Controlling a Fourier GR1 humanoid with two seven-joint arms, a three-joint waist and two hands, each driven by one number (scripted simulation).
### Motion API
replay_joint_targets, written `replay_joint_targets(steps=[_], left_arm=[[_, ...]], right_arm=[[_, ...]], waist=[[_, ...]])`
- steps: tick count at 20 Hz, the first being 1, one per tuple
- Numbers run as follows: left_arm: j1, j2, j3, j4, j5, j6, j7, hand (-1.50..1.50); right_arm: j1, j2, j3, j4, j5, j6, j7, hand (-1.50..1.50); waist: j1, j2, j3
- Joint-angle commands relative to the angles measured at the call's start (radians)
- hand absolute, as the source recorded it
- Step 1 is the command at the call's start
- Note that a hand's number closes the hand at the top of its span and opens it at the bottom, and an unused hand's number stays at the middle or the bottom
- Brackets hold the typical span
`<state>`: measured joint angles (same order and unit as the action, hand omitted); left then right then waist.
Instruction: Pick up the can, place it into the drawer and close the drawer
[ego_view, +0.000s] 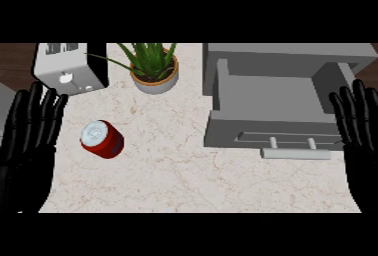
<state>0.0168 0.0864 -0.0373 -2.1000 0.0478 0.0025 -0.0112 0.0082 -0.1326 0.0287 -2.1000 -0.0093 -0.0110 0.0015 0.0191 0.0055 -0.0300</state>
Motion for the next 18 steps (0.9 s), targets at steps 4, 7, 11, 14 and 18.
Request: replay_joint_targets(steps=[4,7,11,14,18], left_arm=[[-0.063,0.154,0.044,0.094,0.332,-0.342,-0.043,-1.50],[-0.007,0.288,0.018,0.159,0.325,-0.450,0.086,-1.50],[-0.024,0.470,0.192,0.292,0.530,-0.659,0.059,-1.50],[-0.031,0.575,0.290,0.419,0.648,-0.801,0.038,-1.50],[-0.037,0.565,0.285,0.445,0.671,-0.854,0.084,-1.50]], right_arm=[[0.003,0.014,0.022,0.008,-0.018,0.016,-0.003,-1.50],[0.065,0.066,-0.027,0.075,0.009,-0.097,0.122,-1.50],[0.097,0.036,-0.074,0.036,0.003,-0.102,0.175,-1.50],[0.116,0.030,-0.092,0.023,-0.016,-0.094,0.185,-1.50],[0.216,0.013,-0.154,-0.038,-0.079,-0.037,0.156,-1.50]], waist=[[-0.035,0.001,0.026],[-0.049,0.016,0.027],[-0.036,0.000,0.028],[-0.026,-0.003,0.029],[-0.024,-0.006,0.030]])
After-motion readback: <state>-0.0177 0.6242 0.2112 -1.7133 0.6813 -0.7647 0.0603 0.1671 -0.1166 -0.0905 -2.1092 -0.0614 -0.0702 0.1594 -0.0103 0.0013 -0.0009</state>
